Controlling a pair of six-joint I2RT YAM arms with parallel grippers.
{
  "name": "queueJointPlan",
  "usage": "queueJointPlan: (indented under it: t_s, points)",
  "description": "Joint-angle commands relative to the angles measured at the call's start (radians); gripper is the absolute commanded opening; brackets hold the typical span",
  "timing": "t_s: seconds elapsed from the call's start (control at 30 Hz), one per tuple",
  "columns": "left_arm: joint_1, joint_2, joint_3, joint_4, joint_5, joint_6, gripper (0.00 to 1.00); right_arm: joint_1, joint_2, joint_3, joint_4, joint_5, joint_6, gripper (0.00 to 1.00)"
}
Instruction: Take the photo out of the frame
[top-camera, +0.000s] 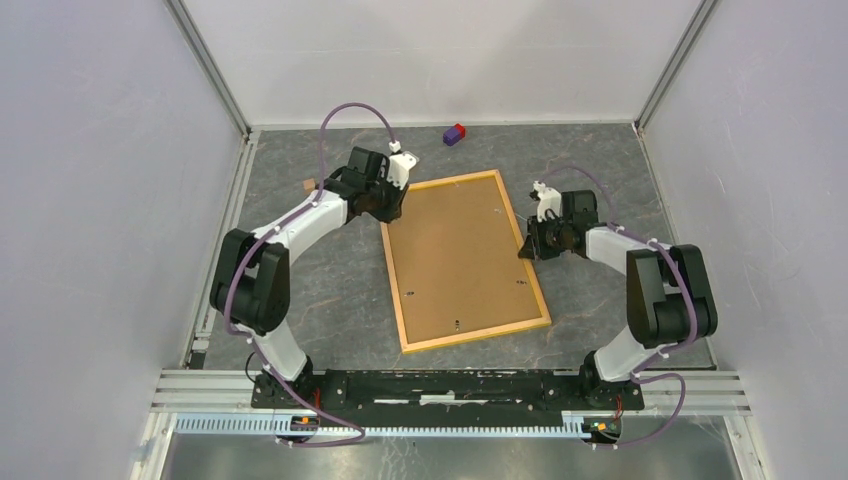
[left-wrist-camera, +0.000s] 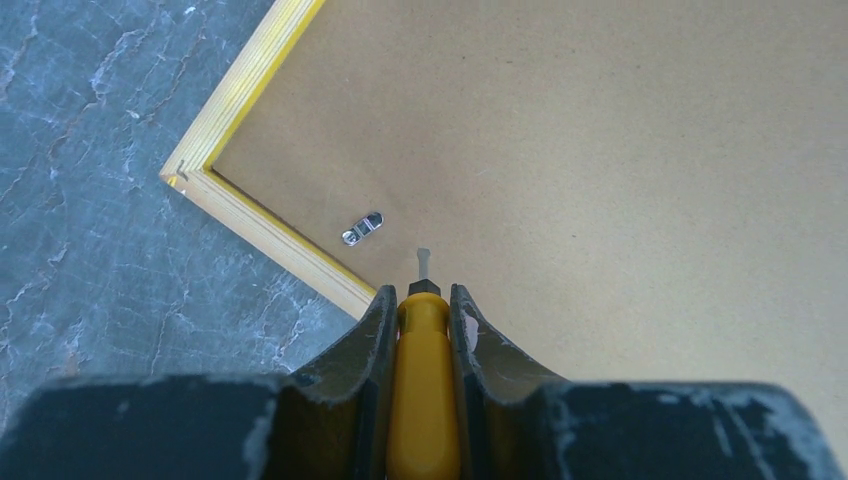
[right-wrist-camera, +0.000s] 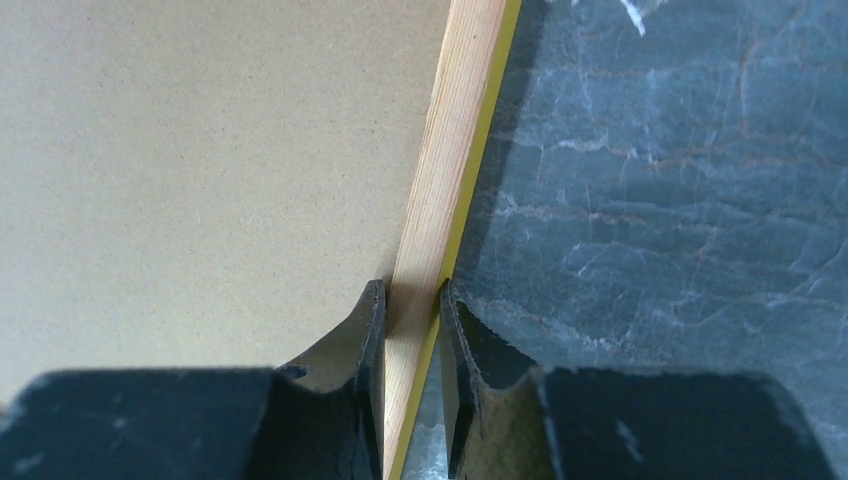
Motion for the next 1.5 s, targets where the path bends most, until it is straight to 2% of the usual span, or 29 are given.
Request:
queueJointPlan:
  t_s: [0.0, 0.13, 0.3, 0.4, 0.53, 0.67, 0.83, 0.93, 1.17, 1.47]
  points:
    - [0.022, -0.081, 0.029, -0.007, 0.051, -0.075, 0.02, 0.005, 0.118, 0.046, -0.151, 0.157, -0.253, 0.00]
    - [0.049, -0.120, -0.002, -0.016, 0.095, -0.106, 0.02, -0.027, 0.167, 0.162, -0.186, 0.222, -0.424, 0.00]
    - [0.057, -0.185, -0.043, -0.025, 0.104, -0.102, 0.02, -0.068, 0.250, 0.336, -0.251, 0.204, -0.643, 0.00]
    - [0.062, -0.212, -0.060, -0.034, 0.108, -0.098, 0.02, -0.076, 0.296, 0.450, -0.287, 0.181, -0.714, 0.02]
    - [0.065, -0.236, -0.075, -0.039, 0.118, -0.099, 0.02, -0.077, 0.367, 0.593, -0.347, 0.086, -0.640, 0.49]
    - [0.064, -0.257, -0.079, -0.040, 0.123, -0.103, 0.02, -0.075, 0.418, 0.657, -0.320, 0.055, -0.555, 0.58]
    - [0.065, -0.274, -0.080, -0.045, 0.125, -0.108, 0.02, -0.075, 0.497, 0.715, -0.318, -0.007, -0.522, 0.57]
    - [0.068, -0.276, -0.078, -0.047, 0.127, -0.110, 0.02, -0.068, 0.535, 0.739, -0.341, -0.071, -0.536, 0.45]
    - [0.071, -0.280, -0.072, -0.057, 0.138, -0.120, 0.02, 0.017, 0.599, 0.788, -0.460, -0.046, -0.729, 0.17]
    - [0.074, -0.293, -0.076, -0.074, 0.146, -0.117, 0.02, 0.146, 0.570, 0.774, -0.552, -0.014, -0.995, 0.10]
